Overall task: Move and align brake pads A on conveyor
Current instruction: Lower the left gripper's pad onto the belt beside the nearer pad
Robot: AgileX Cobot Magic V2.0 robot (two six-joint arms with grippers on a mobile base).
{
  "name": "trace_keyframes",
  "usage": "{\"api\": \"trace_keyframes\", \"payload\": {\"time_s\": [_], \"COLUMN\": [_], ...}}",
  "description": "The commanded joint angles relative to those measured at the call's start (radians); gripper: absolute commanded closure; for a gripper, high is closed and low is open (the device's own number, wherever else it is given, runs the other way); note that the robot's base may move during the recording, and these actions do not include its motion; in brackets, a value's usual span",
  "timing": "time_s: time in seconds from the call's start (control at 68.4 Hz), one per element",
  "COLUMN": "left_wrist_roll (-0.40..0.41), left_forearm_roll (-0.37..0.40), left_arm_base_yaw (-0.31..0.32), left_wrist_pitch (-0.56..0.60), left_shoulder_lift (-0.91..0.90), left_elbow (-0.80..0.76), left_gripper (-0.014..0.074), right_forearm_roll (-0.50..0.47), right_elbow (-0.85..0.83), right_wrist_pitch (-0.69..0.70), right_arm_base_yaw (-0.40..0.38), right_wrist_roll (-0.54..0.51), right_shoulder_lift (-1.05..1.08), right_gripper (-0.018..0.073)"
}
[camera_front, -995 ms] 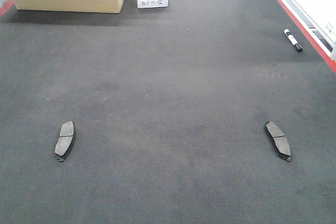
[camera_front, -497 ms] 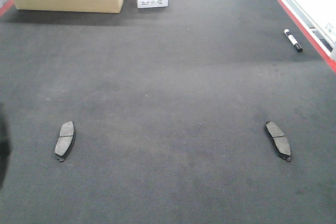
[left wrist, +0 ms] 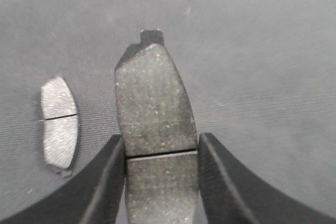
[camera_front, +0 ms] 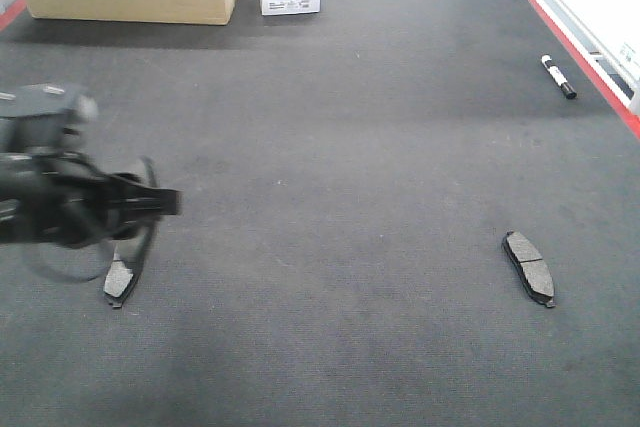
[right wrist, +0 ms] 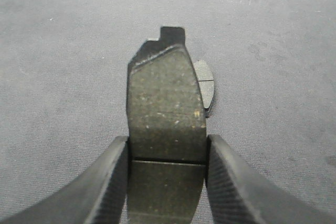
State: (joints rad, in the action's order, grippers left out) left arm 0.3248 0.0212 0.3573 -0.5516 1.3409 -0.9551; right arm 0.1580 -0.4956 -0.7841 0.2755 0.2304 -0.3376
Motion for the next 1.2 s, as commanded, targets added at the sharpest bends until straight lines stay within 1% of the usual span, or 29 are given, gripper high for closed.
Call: {"api": "trace_keyframes", "payload": {"time_s": [0.0,0.19,0.468,0.614,0.688,0.863,1.009,1.185], "left_wrist_roll": [0.001,0.001,0.004,0.038,0.038,0.038,0.038,0.041], "left_forearm_roll": [0.009,0.011,0.009,0.011,0.013,0.056,0.103,0.153], "left_arm_base_yaw": [0.004,0.006,0.074,0.074,0.074,0.074,0.074,0.073], "left_wrist_pitch": [0.071,0.071,0.071,0.071,0.074,0.076,0.103,0.137], "left_shoulder_lift": [0.071,0.213,0.331,0.379,0.398,0.438,0.457,0.480], "left_elbow": [-0.072,-0.135,-0.206,-0.218,-0.218,-0.218,-0.217,-0.217], "left_gripper": [0.0573,0.0568,0.0554,0.0549,0.0540,0.0514,0.0485,0.0424], "right_forearm_roll": [0.017,0.017,0.017,0.017,0.017,0.017,0.017,0.017], "right_elbow": [-0.029,-0.029,-0.029,-0.029,-0.029,-0.029,-0.029,-0.029], "right_wrist_pitch": [0.085,0.085,0.085,0.085,0.085,0.085,0.085,0.085], "right_arm_base_yaw": [-0.006,-0.006,-0.006,-0.006,-0.006,-0.006,-0.006,-0.006], "right_wrist_roll": [-0.008,-0.008,-0.008,-0.008,-0.008,-0.008,-0.008,-0.008], "right_shoulder_lift": [-0.008,-0.008,-0.008,-0.008,-0.008,-0.008,-0.008,-0.008], "right_gripper": [0.0564,0.0564,0.0564,0.0564,0.0564,0.0564,0.0564,0.0564]}}
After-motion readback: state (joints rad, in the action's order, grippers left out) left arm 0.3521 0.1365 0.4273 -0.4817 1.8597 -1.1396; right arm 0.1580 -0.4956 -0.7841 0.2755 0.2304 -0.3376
